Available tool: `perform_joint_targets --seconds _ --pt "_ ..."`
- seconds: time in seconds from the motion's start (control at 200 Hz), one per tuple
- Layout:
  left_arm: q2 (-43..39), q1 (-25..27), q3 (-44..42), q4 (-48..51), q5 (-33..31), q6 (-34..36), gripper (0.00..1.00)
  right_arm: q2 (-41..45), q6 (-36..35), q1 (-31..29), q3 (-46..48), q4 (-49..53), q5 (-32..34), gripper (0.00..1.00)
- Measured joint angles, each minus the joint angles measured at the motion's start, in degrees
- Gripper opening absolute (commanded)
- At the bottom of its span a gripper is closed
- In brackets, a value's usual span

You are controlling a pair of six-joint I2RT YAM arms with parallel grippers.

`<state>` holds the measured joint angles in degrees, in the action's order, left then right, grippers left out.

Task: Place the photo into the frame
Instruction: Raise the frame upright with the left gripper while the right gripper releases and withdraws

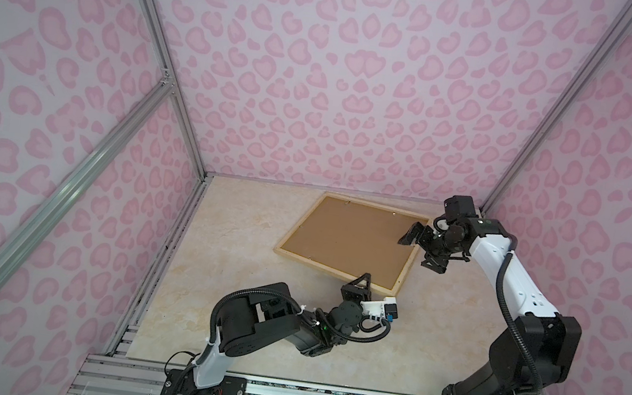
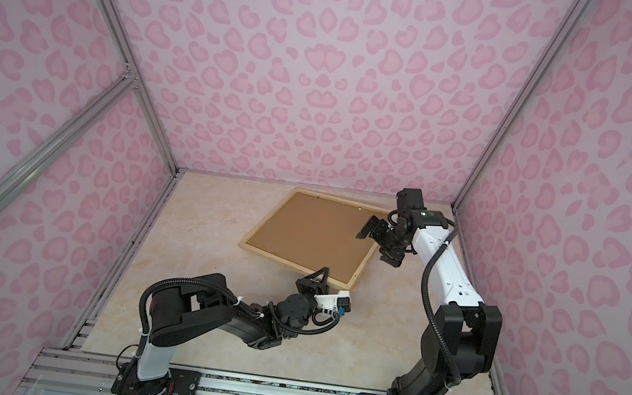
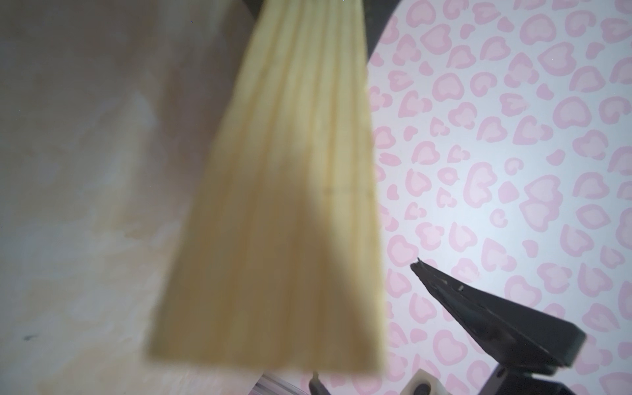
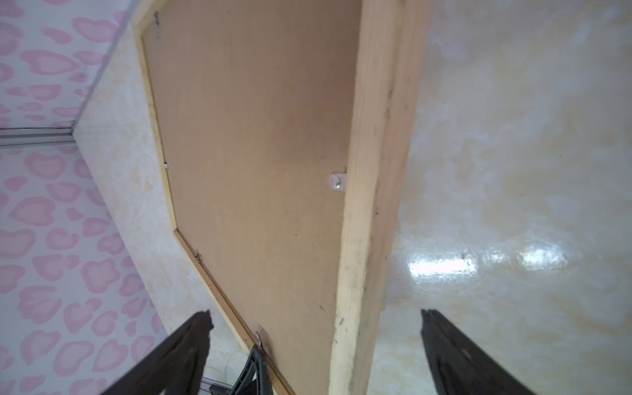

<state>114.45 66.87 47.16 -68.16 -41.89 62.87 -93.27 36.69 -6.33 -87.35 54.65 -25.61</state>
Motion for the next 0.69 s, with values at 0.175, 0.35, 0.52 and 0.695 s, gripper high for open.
perform_joint_targets --seconds 0.175,0.35,0.52,0.695 --pt "-7.3 0.0 3.7 9.3 -3.3 -7.3 0.03 7.7 -4.5 1.2 -4.0 -1.2 2.1 0.98" --pt "-19.8 -0.6 10.3 28.8 -4.5 -22.4 0.04 14.7 -6.8 2.7 -3.7 -1.6 5.7 0.98" --pt "-28.4 -2.9 23.2 53.9 -0.3 -37.4 0.04 18.3 -7.8 4.0 -3.1 -1.7 6.7 0.98" --pt "-34.4 -7.4 36.9 75.0 10.5 -54.1 0.04 20.4 -8.1 5.5 -1.2 -2.3 7.6 0.98"
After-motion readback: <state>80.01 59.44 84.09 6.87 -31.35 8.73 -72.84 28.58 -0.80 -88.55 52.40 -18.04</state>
